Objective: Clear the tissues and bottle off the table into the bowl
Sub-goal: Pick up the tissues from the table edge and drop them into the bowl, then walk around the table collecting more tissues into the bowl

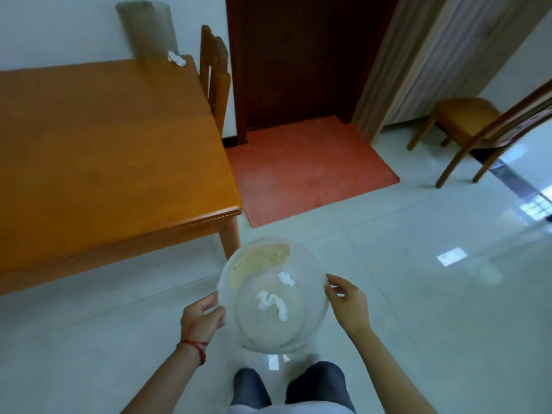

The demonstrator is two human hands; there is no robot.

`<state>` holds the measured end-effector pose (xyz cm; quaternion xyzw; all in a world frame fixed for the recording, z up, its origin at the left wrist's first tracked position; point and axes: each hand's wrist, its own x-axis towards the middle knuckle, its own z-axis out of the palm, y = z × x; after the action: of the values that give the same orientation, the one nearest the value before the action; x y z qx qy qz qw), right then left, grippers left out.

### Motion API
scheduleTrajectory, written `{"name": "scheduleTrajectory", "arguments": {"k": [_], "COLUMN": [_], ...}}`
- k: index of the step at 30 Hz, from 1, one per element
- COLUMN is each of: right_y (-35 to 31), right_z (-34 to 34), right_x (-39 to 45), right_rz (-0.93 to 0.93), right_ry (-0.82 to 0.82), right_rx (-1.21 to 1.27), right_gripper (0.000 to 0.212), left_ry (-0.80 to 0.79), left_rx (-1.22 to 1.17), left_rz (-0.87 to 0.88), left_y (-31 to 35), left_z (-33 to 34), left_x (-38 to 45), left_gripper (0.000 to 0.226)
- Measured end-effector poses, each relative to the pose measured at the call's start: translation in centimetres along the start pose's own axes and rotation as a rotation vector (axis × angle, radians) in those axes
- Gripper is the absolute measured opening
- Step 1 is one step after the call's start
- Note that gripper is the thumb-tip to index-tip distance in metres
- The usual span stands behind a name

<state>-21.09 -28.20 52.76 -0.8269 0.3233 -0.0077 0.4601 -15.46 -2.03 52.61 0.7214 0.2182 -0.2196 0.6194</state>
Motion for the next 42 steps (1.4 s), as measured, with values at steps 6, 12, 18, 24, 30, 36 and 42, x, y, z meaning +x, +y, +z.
{"name": "scheduleTrajectory", "arguments": {"k": [6, 12, 18, 24, 30, 36, 42], "right_y": [2.9, 6.3, 8.9, 10.0, 9.0, 6.6, 2.7], "right_z": [-5.3, -11.3, -16.4, -18.6, -18.4, -17.6, -17.1], "right_x": [0.5, 2.5, 5.5, 8.4, 12.3, 20.0, 28.6], "right_rz": [0.073, 0.12, 0.137, 0.15, 0.159, 0.168, 0.158], "right_ry": [0.087, 0.122, 0.09, 0.093, 0.102, 0.093, 0.093], "right_rx": [0.081, 0.131, 0.151, 0.174, 0.205, 0.229, 0.224], "right_gripper": [0.024, 0.024, 0.023, 0.024, 0.023, 0.024, 0.025], "left_ry": [-0.083, -0.134, -0.144, -0.13, -0.151, -0.177, -0.144], "left_rx": [0.087, 0.1, 0.109, 0.129, 0.159, 0.177, 0.177], "left_rz": [0.037, 0.049, 0.064, 0.085, 0.08, 0.055, 0.072], "left_y": [1.7, 2.7, 3.6, 4.3, 6.2, 9.8, 15.1], "left_z": [6.1, 13.3, 19.8, 23.1, 24.5, 26.2, 29.0], "left_x": [0.3, -0.4, -1.5, -1.2, 1.8, 8.6, 15.5], "left_gripper": [0.047, 0.046, 0.045, 0.043, 0.039, 0.037, 0.035]}}
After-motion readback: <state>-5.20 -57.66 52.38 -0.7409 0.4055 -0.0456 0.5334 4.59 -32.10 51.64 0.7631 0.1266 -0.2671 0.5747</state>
